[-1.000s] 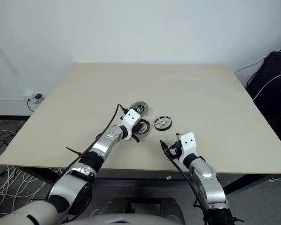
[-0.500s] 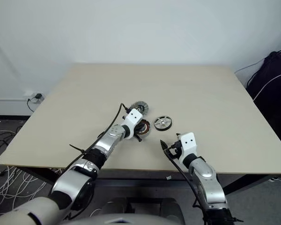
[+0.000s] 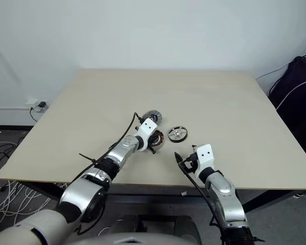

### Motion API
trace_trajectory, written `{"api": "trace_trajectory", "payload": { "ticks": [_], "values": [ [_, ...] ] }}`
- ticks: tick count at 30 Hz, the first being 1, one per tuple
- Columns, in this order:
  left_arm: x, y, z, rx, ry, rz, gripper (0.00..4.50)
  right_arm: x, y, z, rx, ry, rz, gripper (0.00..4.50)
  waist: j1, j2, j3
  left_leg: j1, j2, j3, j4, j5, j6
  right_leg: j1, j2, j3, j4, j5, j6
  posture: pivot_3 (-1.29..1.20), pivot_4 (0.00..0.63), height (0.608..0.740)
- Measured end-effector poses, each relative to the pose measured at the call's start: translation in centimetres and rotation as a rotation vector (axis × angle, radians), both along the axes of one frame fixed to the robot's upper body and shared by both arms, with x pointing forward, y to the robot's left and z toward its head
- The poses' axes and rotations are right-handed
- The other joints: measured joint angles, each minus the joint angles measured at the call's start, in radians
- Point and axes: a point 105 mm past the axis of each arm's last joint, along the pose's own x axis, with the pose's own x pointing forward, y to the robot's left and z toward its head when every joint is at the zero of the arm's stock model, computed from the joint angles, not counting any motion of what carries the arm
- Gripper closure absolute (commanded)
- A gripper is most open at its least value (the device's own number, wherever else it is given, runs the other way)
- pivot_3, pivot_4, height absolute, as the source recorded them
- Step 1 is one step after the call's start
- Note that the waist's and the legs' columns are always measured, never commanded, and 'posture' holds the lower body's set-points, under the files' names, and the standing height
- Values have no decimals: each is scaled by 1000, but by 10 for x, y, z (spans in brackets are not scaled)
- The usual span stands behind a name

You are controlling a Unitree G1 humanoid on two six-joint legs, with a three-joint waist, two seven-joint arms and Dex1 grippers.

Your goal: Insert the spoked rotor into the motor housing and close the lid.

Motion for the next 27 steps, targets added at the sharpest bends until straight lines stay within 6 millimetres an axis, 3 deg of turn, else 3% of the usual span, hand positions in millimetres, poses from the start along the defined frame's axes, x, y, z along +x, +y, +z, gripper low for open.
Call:
{"api": "trace_trajectory", "payload": {
  "ticks": [12,18,23,27],
  "values": [
    [-1,-13,0,-16,14,-15,4458,1,0,1,0,-3,0,0,1,0,0,0,0,0,0,0,0,0,0,0,0,0,0,0,0,740],
    [7,-14,18,-83,-39,-10,4458,1,-2,1,-1,-5,-8,0,-1,0,0,0,0,0,0,0,0,0,0,0,0,0,0,0,0,740],
    [16,-5,47,-142,-133,-2,4458,1,-2,2,-1,-5,-7,0,-2,0,0,0,0,0,0,0,0,0,0,0,0,0,0,0,0,740],
    [8,15,38,-134,-113,23,4458,1,-2,2,0,-6,-5,0,-4,0,0,0,0,0,0,0,0,0,0,0,0,0,0,0,0,740]
  ]
}}
